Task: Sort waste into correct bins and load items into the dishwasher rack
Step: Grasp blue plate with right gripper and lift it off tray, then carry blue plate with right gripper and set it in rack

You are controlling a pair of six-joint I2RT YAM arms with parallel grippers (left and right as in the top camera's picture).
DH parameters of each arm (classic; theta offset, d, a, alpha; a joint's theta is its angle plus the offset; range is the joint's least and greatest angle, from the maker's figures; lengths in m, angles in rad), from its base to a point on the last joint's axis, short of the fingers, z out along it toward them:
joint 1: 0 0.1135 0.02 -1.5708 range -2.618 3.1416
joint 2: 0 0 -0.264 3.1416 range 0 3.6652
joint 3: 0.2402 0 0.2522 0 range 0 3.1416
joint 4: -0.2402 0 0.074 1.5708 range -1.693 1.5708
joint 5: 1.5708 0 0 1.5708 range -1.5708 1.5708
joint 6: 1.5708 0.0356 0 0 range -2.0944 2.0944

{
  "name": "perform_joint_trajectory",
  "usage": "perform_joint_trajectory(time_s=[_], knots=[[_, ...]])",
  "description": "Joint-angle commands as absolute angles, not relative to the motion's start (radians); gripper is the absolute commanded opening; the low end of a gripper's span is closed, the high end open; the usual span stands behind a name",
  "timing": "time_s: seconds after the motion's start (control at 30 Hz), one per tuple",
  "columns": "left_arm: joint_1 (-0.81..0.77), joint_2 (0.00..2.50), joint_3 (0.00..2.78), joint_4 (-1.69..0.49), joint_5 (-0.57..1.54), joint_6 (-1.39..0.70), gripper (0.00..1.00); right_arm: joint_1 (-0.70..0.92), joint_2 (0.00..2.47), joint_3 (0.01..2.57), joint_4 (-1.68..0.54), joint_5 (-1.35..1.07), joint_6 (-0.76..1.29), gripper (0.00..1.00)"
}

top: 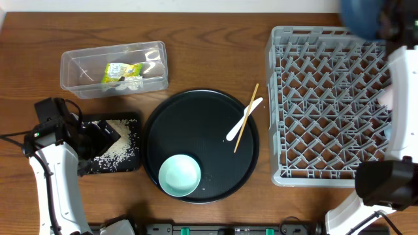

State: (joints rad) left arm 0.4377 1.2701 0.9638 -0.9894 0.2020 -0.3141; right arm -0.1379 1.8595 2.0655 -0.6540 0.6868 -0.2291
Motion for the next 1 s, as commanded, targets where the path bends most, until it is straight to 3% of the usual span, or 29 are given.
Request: perform_joint_trajectory(time_s=[0.0, 0.43, 0.77, 0.97], knots=[[0.441, 1.274, 0.969, -0.994, 0.189, -0.309, 0.98, -0.211, 1.889, 2.075, -0.615, 0.809, -0.273, 0.01], [0.441, 1.274, 0.969, -0.994, 0.190, -0.310, 0.98, -0.361, 2.016, 2.074, -0.381, 1.032, -0.375, 0.01], [0.441, 1.274, 0.969, -1.010, 0.190, -0.310, 0.98, -0.365, 2.130, 2.074, -0.196, 1.066, -0.526, 0.01], [0.441, 1.274, 0.969, -1.014, 0.190, -0.313, 0.98, -0.329, 2.172, 2.074, -0.215, 1.034, -0.526, 0.01]])
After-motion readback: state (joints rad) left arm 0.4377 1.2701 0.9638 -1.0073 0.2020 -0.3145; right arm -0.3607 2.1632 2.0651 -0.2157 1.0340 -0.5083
